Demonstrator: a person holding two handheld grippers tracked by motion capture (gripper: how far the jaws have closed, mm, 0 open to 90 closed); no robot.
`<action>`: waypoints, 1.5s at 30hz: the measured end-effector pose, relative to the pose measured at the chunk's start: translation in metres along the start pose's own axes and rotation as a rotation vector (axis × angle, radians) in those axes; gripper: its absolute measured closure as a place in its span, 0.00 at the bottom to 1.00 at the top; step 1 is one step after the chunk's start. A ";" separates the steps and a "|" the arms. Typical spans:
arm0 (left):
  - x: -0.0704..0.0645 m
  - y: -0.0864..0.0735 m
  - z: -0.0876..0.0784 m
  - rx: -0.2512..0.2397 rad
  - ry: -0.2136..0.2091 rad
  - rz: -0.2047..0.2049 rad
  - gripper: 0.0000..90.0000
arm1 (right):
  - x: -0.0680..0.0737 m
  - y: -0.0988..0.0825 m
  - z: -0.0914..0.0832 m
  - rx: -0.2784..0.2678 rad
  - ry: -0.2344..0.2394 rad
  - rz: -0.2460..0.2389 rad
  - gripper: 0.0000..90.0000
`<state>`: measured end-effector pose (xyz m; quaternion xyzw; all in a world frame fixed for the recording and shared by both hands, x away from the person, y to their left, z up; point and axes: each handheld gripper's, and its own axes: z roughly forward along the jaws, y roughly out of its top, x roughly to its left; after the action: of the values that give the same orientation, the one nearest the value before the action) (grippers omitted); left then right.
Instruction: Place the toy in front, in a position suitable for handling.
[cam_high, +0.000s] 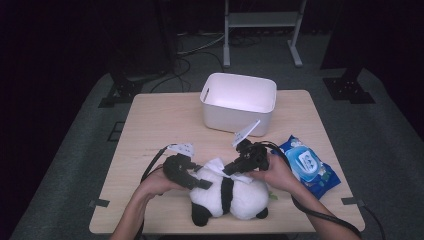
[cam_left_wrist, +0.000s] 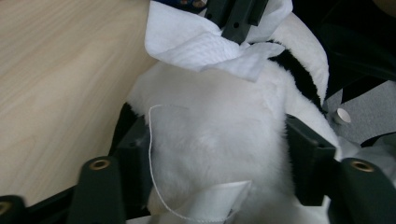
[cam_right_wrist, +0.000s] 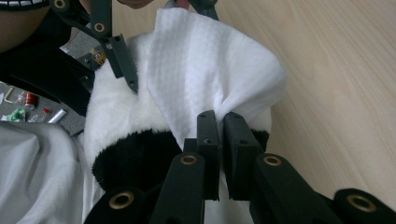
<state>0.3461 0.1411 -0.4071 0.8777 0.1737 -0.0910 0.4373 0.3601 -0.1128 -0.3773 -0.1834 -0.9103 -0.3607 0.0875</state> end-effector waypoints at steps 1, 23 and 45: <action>0.001 0.001 0.000 -0.006 0.005 0.001 0.44 | -0.002 0.000 -0.001 0.001 0.000 0.004 0.95; 0.032 0.054 -0.006 0.055 0.292 0.169 0.47 | -0.053 0.032 -0.016 -0.062 -0.093 0.068 0.95; -0.005 0.035 -0.020 -0.054 0.223 0.085 0.11 | -0.020 -0.004 -0.023 -0.070 -0.126 0.004 0.95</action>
<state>0.3549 0.1361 -0.3680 0.8769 0.1863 0.0304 0.4420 0.3771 -0.1367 -0.3691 -0.2107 -0.9003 -0.3800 0.0244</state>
